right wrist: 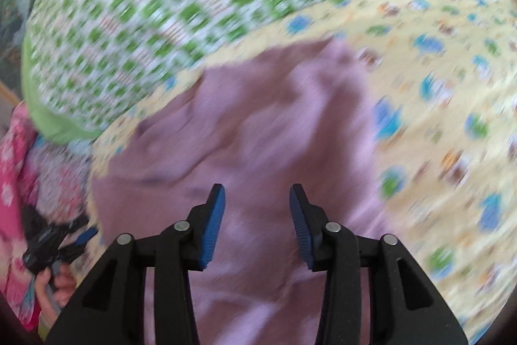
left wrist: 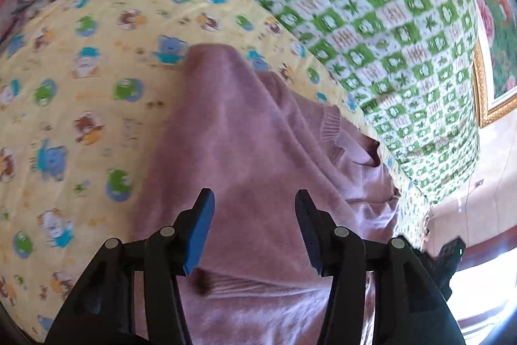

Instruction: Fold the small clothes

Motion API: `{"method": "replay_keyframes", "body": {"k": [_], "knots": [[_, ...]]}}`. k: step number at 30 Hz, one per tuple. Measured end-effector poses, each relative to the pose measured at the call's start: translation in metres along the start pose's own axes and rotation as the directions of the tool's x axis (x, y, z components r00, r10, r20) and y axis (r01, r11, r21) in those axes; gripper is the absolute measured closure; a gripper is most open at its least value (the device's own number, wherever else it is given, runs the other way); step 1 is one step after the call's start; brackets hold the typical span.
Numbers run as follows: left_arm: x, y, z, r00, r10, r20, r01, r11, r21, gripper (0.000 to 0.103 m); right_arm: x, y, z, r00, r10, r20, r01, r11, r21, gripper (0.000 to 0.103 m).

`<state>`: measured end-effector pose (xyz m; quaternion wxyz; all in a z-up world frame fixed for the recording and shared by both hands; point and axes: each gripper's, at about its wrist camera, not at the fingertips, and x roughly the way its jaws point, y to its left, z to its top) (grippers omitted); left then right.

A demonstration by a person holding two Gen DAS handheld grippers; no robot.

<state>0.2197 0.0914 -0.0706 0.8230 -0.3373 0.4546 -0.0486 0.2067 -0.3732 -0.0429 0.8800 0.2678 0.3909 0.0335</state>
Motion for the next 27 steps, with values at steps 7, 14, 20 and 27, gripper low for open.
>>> {"method": "replay_keyframes", "body": {"k": [7, 14, 20, 27], "knots": [[0.047, -0.045, 0.019, 0.998, -0.008, -0.068, 0.014, 0.997, 0.077, 0.050, 0.019, -0.009, 0.073, 0.997, -0.061, 0.046, 0.063, 0.997, -0.046, 0.052], [0.095, -0.101, 0.047, 0.993, 0.086, -0.087, -0.054, 0.946, 0.320, 0.047, 0.063, 0.018, 0.107, 0.997, -0.064, -0.035, 0.049, 0.942, -0.331, 0.031], [0.135, -0.127, 0.085, 0.963, 0.238, -0.124, -0.108, 0.765, 0.634, 0.037, 0.093, 0.030, 0.120, 0.986, -0.048, -0.159, -0.045, 0.846, -0.532, 0.031], [0.180, -0.133, 0.086, 0.926, 0.333, -0.176, -0.086, 0.643, 0.761, 0.043, 0.129, 0.038, 0.109, 0.967, -0.097, -0.236, -0.068, 0.793, -0.605, 0.092]]}}
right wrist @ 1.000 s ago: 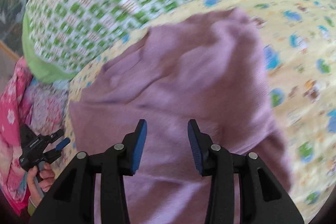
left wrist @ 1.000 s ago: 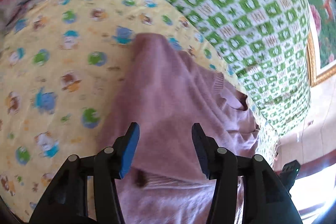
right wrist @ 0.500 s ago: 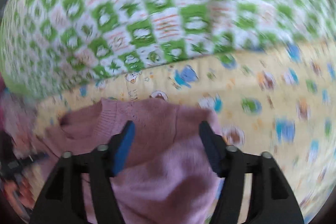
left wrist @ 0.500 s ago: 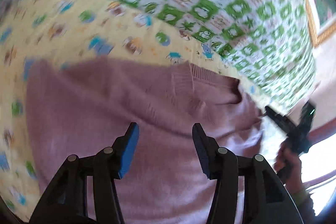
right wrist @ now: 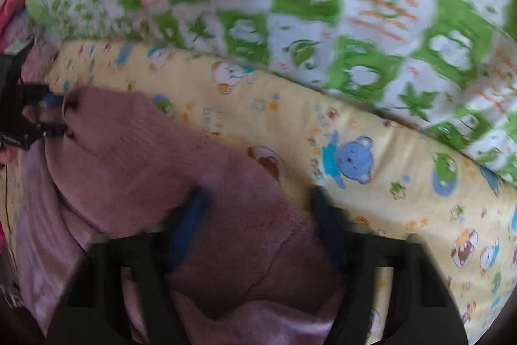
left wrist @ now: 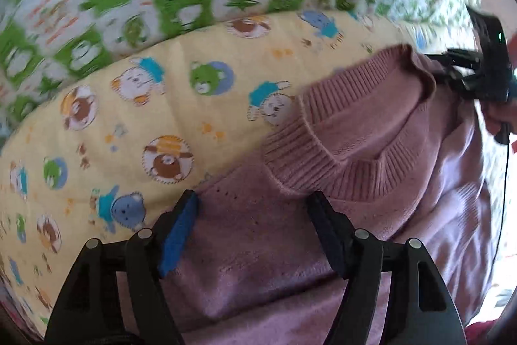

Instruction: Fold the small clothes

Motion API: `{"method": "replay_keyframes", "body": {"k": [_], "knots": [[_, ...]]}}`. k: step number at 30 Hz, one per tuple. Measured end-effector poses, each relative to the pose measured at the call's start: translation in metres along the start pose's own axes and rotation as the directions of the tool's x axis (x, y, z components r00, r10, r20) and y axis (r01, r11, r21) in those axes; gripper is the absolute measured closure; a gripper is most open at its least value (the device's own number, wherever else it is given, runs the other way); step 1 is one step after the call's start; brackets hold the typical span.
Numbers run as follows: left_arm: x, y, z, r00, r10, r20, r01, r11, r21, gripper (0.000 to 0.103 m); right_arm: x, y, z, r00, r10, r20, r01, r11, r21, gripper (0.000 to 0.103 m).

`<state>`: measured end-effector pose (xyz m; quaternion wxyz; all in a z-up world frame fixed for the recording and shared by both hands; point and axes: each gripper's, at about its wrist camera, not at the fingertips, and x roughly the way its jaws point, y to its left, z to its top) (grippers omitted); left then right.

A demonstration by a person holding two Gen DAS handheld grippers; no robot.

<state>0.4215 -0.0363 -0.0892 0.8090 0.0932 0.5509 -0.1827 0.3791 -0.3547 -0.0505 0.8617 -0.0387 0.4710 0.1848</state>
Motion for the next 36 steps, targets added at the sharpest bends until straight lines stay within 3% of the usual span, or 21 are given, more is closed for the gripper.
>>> {"method": "replay_keyframes", "body": {"k": [1, 2, 4, 6, 9, 12, 17, 19, 21, 23, 26, 29, 32, 36], "knots": [[0.000, -0.002, 0.002, 1.000, 0.006, 0.007, -0.006, 1.000, 0.006, 0.057, -0.003, 0.000, 0.001, 1.000, -0.002, 0.014, 0.002, 1.000, 0.025, 0.093], [-0.001, -0.001, 0.006, 1.000, -0.009, 0.014, 0.009, 1.000, -0.010, 0.098, -0.007, 0.001, 0.003, 0.999, -0.011, 0.033, 0.010, 0.999, 0.032, 0.093], [-0.006, 0.005, 0.015, 0.999, -0.014, 0.049, 0.017, 0.997, -0.069, 0.099, -0.019, -0.001, 0.009, 0.994, -0.040, 0.098, 0.033, 0.997, 0.070, 0.095], [-0.014, 0.008, 0.026, 0.993, 0.050, 0.106, -0.040, 0.995, -0.097, 0.103, -0.028, -0.012, 0.011, 0.987, -0.063, 0.150, 0.041, 0.988, 0.147, 0.097], [0.001, 0.006, 0.034, 0.992, 0.097, 0.081, -0.085, 0.987, -0.134, 0.103, -0.002, -0.023, 0.005, 0.994, -0.069, 0.081, 0.049, 0.973, 0.224, 0.097], [0.004, -0.013, 0.036, 0.982, 0.169, 0.089, -0.162, 0.984, -0.081, 0.102, -0.005, -0.019, 0.000, 0.990, -0.088, 0.112, 0.057, 0.966, 0.252, 0.094], [-0.039, 0.004, 0.027, 0.980, 0.133, 0.148, -0.106, 0.978, -0.179, 0.087, -0.066, -0.019, -0.015, 0.971, -0.084, 0.226, 0.005, 0.943, 0.332, 0.081], [-0.060, 0.003, 0.014, 0.977, 0.136, 0.166, -0.101, 0.974, -0.205, 0.084, -0.096, -0.015, -0.031, 0.956, -0.060, 0.286, -0.050, 0.932, 0.360, 0.067], [-0.082, 0.002, -0.002, 0.976, 0.117, 0.186, -0.067, 0.964, -0.256, 0.072, -0.120, -0.004, -0.054, 0.946, -0.046, 0.320, -0.077, 0.929, 0.362, 0.059], [-0.102, 0.000, -0.032, 0.973, 0.092, 0.212, -0.028, 0.957, -0.289, 0.069, -0.137, 0.008, -0.081, 0.948, -0.043, 0.315, -0.079, 0.928, 0.365, 0.054], [-0.125, -0.003, -0.089, 0.973, 0.070, 0.220, 0.008, 0.943, -0.333, 0.056, -0.146, 0.029, -0.121, 0.960, -0.034, 0.278, -0.078, 0.921, 0.382, 0.053], [-0.134, -0.017, -0.145, 0.978, 0.026, 0.208, 0.057, 0.923, -0.380, 0.055, -0.151, 0.045, -0.169, 0.972, -0.020, 0.232, -0.081, 0.906, 0.415, 0.053], [-0.135, -0.027, -0.207, 0.986, 0.008, 0.164, 0.061, 0.909, -0.412, 0.054, -0.155, 0.065, -0.218, 0.980, -0.007, 0.198, -0.085, 0.888, 0.452, 0.053], [-0.144, -0.045, -0.283, 0.990, -0.036, 0.137, 0.095, 0.883, -0.459, 0.045, -0.162, 0.095, -0.249, 0.984, -0.010, 0.177, -0.074, 0.884, 0.462, 0.053]]}}
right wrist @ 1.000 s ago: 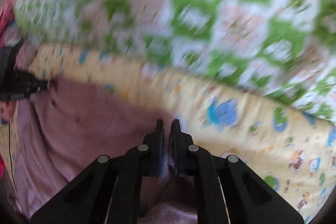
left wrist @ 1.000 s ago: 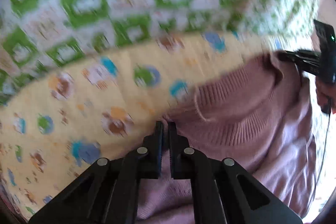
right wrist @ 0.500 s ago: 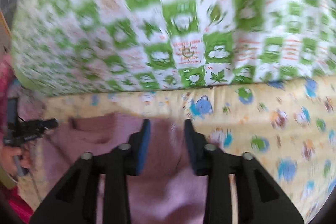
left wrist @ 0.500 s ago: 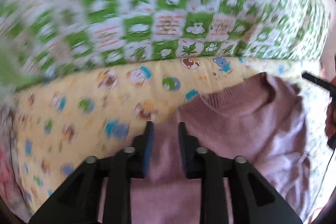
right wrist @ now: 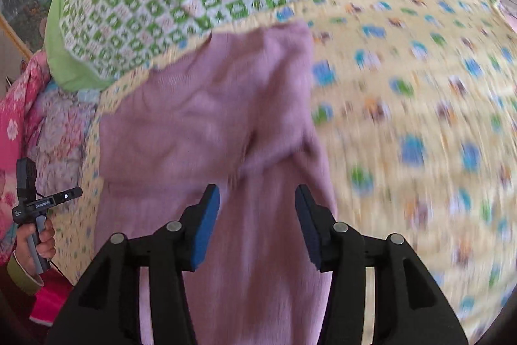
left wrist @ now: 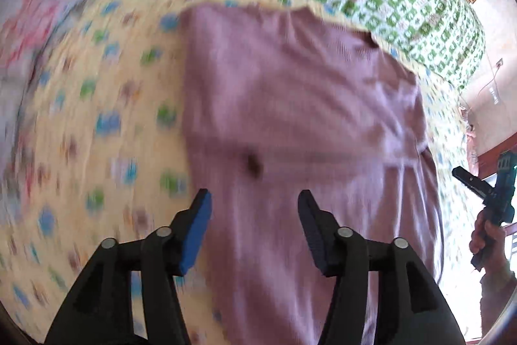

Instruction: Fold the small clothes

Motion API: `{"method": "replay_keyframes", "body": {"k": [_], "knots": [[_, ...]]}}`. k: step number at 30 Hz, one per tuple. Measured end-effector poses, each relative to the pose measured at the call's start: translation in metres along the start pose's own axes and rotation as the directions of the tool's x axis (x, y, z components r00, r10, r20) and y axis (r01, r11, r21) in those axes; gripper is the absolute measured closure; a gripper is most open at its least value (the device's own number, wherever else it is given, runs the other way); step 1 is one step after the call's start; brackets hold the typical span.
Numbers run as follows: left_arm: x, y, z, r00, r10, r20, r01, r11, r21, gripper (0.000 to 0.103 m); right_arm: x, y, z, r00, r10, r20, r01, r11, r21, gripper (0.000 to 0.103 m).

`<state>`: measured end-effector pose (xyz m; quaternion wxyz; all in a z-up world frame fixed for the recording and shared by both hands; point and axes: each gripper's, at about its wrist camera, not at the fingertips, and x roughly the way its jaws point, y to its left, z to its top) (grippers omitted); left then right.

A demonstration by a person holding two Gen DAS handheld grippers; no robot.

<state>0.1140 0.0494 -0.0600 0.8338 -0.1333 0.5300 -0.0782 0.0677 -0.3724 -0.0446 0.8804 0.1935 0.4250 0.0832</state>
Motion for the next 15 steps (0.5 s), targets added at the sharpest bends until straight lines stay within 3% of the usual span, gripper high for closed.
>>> {"method": "replay_keyframes", "body": {"k": [9, 15], "knots": [[-0.023, 0.026, -0.125, 0.991, -0.096, -0.094, 0.089, 0.993, -0.076, 0.043, -0.045, -0.001, -0.087, 1.000, -0.005, -0.015, 0.006, 0.997, 0.071, 0.053], [-0.024, 0.034, -0.179, 0.971, -0.151, -0.185, 0.137, 0.987, -0.088, 0.039, -0.063, -0.010, -0.142, 0.999, -0.004, -0.045, 0.011, 0.990, 0.141, 0.053]]}}
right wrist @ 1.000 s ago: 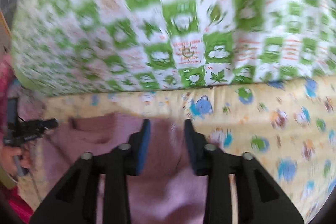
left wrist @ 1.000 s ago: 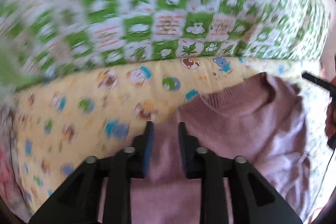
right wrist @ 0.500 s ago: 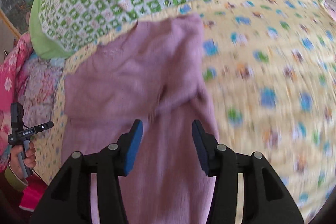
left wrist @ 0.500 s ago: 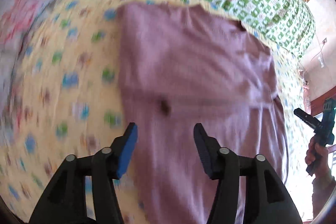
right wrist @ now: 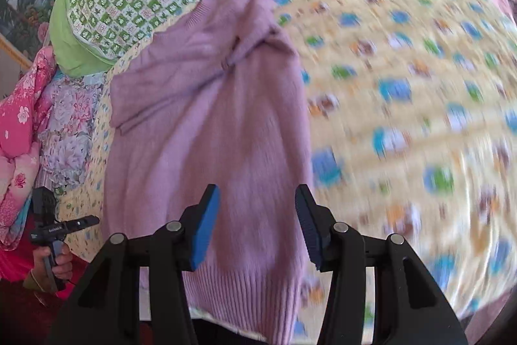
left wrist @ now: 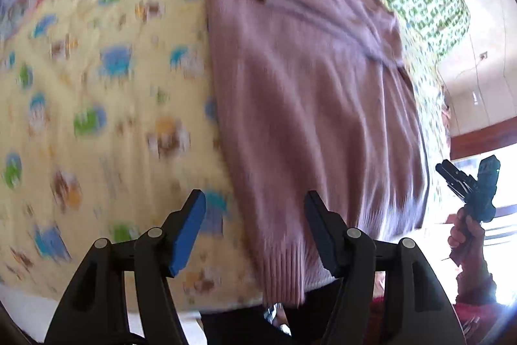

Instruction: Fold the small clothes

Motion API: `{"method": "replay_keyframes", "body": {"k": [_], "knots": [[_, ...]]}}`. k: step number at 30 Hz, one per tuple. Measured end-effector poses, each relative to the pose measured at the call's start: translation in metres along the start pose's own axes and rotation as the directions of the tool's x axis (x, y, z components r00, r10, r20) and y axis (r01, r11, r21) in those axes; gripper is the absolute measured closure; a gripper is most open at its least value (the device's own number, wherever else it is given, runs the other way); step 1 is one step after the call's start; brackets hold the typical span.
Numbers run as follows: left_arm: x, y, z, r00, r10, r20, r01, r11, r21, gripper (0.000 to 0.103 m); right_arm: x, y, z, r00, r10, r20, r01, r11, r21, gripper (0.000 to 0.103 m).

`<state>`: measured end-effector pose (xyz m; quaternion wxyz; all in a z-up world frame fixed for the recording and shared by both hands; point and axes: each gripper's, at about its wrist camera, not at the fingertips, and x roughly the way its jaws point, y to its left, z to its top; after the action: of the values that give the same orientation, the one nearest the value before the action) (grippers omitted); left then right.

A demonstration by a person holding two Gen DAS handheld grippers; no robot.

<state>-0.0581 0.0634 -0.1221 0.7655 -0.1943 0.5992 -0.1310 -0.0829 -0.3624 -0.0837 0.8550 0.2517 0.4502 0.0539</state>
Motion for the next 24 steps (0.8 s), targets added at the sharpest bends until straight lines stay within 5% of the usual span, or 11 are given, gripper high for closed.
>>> {"method": "replay_keyframes", "body": {"k": [10, 15, 20, 21, 22, 23, 24], "knots": [[0.027, -0.003, -0.059, 0.979, -0.145, -0.142, 0.141, 0.989, -0.035, 0.039, 0.007, -0.016, -0.055, 0.998, 0.015, -0.066, -0.011, 0.998, 0.069, 0.053], [0.038, -0.014, -0.054, 0.976, -0.159, -0.145, 0.158, 0.987, -0.020, 0.028, 0.020, -0.015, -0.056, 0.994, 0.072, -0.086, -0.064, 0.993, 0.095, 0.053], [0.044, -0.024, -0.050, 0.981, -0.149, -0.123, 0.151, 0.989, 0.005, 0.029, 0.024, -0.020, -0.058, 0.986, 0.144, -0.082, -0.132, 0.982, 0.136, 0.055], [0.044, -0.026, -0.050, 0.985, -0.129, -0.118, 0.132, 0.991, 0.020, 0.038, 0.025, -0.020, -0.059, 0.986, 0.143, -0.090, -0.130, 0.982, 0.135, 0.067], [0.044, -0.028, -0.051, 0.988, -0.104, -0.111, 0.109, 0.994, 0.034, 0.047, 0.028, -0.020, -0.059, 0.985, 0.135, -0.108, -0.120, 0.984, 0.133, 0.091], [0.043, -0.028, -0.052, 0.991, -0.078, -0.105, 0.083, 0.996, 0.045, 0.078, 0.031, -0.020, -0.060, 0.984, 0.129, -0.124, -0.112, 0.985, 0.133, 0.096], [0.046, -0.025, -0.052, 0.988, -0.094, -0.119, 0.099, 0.994, 0.037, 0.094, 0.029, -0.020, -0.061, 0.985, 0.127, -0.115, -0.112, 0.986, 0.125, 0.096]]}}
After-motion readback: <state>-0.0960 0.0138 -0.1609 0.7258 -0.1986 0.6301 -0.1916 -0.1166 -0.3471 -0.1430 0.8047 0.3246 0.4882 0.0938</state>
